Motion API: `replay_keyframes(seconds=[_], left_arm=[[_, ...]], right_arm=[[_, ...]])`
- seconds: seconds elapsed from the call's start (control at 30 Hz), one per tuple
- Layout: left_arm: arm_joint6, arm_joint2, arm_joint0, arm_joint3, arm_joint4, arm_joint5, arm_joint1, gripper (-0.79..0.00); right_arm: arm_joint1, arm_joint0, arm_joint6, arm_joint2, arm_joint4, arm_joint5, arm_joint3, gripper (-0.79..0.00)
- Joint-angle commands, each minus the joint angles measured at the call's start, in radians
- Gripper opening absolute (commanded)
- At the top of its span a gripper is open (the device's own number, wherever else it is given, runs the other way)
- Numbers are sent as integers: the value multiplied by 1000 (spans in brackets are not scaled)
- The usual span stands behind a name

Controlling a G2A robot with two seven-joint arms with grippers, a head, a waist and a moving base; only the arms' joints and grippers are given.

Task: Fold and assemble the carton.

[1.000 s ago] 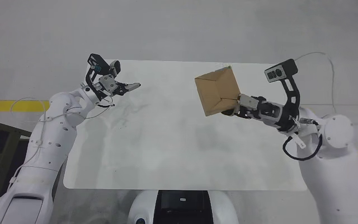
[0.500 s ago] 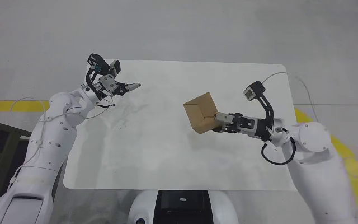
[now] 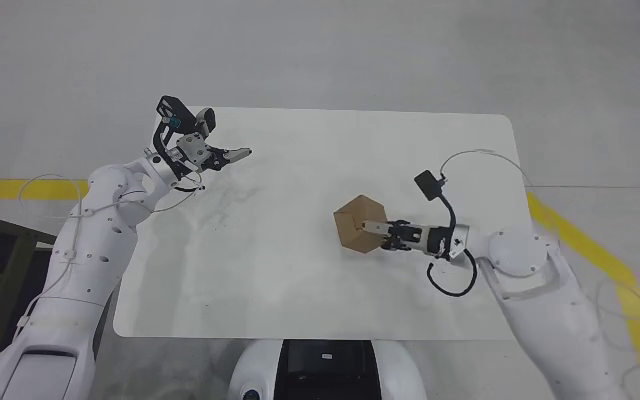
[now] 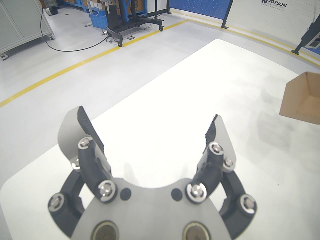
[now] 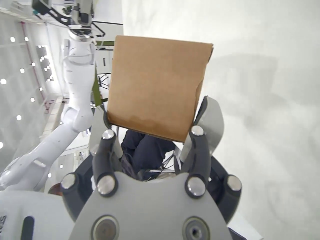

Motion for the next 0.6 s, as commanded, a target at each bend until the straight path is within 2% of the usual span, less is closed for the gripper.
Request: replay_keyframes(seconds=[0.0, 0.47, 0.53, 0.57], left_arm=[[0, 0, 0, 0, 0, 0, 0, 0], [0, 0, 0, 0, 0, 0, 0, 0], [0, 0, 0, 0, 0, 0, 0, 0], [0, 0, 0, 0, 0, 0, 0, 0]], right_arm=[[-1, 7, -4, -19, -23, 14, 2, -329], [-5, 48, -82, -173, -392, 143, -43, -139], [-7, 55, -85, -195, -430, 157, -49, -22], [-9, 58, -86, -205, -442, 162, -51, 0]])
